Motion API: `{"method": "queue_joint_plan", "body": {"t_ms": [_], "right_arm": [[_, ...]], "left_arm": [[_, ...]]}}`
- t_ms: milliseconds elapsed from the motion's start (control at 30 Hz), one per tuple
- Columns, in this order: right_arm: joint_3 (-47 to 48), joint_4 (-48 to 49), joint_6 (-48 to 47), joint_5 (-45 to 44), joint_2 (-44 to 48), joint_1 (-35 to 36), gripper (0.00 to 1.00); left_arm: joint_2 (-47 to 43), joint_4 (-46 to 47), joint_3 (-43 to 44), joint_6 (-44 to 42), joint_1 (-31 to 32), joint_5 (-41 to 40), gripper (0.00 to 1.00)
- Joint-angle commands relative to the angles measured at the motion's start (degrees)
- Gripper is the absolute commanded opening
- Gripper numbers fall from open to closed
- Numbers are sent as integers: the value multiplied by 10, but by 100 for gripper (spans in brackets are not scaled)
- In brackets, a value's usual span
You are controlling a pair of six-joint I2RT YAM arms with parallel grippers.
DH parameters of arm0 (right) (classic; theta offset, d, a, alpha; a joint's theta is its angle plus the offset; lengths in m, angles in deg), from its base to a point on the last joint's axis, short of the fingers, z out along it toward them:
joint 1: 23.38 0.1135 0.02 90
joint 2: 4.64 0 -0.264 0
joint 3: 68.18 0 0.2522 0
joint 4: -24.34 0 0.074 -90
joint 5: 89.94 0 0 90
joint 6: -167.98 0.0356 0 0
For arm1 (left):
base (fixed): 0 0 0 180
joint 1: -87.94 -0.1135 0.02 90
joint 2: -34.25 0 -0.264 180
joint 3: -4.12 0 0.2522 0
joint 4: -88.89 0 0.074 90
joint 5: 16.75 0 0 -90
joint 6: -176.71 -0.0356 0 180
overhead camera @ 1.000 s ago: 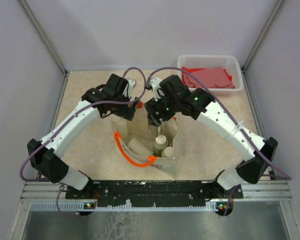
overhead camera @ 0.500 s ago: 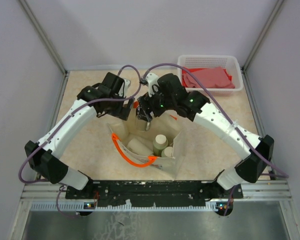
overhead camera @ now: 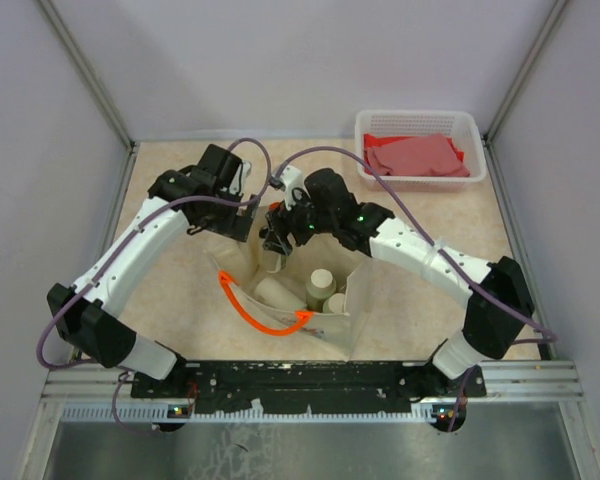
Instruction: Place the personal care products into the canvas bag
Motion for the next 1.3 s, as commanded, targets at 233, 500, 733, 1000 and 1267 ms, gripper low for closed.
{"method": "queue_joint_plan", "body": {"t_ms": [233, 500, 733, 1000, 1267], "right_arm": [[-5, 80, -61, -48, 6, 9, 0], [-22, 79, -80, -72, -23, 34, 0], [-31, 73, -86, -75, -43, 60, 0], [-31, 33, -92, -98, -54, 71, 8], [-14, -12, -87, -125, -31, 71, 71]], "left_arm": [[-8, -25, 21, -2, -5, -3, 100], [-6, -31, 38, -4, -9, 2, 100], [-3, -32, 39, -5, -12, 6, 100], [-2, -24, 37, -6, -14, 13, 100], [-3, -2, 57, 3, -16, 54, 100]]}}
